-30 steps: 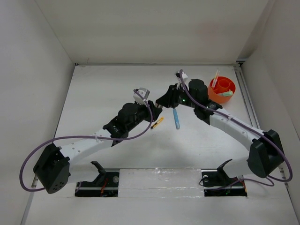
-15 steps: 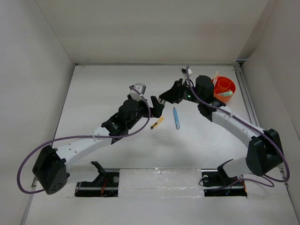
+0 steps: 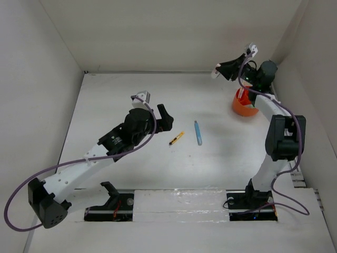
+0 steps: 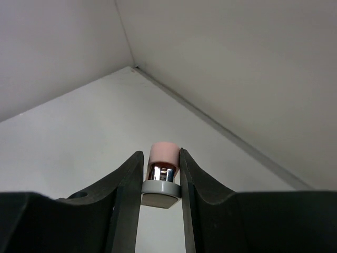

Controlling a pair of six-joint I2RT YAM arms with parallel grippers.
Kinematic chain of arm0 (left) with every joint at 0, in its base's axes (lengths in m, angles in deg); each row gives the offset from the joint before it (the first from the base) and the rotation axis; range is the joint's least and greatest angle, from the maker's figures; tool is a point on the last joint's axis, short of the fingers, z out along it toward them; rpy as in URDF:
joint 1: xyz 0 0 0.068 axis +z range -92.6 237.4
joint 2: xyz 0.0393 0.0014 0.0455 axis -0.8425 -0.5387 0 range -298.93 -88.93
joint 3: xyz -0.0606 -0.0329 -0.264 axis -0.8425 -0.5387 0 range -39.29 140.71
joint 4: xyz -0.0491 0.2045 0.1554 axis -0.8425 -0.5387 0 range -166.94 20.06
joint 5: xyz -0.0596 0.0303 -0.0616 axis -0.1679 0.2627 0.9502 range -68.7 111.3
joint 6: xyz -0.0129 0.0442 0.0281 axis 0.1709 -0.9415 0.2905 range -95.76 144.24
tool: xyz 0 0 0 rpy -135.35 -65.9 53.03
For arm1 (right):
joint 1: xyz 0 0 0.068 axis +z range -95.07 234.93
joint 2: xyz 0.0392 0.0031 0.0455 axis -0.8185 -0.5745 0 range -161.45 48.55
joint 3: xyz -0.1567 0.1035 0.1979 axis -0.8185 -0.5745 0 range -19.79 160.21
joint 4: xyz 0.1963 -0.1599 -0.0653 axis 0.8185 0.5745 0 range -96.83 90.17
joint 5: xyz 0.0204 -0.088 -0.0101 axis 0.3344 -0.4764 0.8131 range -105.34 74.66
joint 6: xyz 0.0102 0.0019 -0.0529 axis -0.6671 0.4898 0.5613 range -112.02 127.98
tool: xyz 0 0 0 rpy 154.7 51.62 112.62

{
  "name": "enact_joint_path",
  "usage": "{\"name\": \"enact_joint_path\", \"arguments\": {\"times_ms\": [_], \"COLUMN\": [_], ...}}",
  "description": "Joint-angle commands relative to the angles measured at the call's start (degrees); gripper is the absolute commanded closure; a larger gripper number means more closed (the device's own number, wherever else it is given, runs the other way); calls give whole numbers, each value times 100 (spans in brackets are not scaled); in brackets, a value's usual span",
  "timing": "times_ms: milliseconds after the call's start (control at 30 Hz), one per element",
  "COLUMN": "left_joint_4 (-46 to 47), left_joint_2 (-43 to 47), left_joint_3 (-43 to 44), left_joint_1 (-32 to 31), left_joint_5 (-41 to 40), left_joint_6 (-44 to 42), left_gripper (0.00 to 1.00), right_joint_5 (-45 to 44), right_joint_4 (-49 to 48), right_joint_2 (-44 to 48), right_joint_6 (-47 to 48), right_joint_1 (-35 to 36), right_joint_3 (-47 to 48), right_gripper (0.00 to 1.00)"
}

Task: Sort the stationery into containers
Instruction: Place the stationery in the storage box.

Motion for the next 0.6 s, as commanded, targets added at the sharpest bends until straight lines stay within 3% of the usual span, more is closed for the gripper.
{"name": "enact_joint_path", "arguments": {"times_ms": [0, 200, 567], "left_joint_4": [-841, -853, -597], "left_joint_2": [371, 494, -77], "left_joint_3": [350, 219, 149], "left_joint_1": [21, 21, 21], "left_joint_5": [-191, -158, 282], "left_joint_6": [6, 4, -101], "left_gripper": [0, 0, 0], "right_joint_5": [788, 1176, 2160], "right_joint_4": [-296, 329, 400], "right_joint_2": [-263, -519, -519], "right_joint_6": [481, 772, 966], "right_joint_1": [-343, -1222, -2277], "right_joint_3": [985, 1707, 1374], "right_gripper": [100, 100, 100]}}
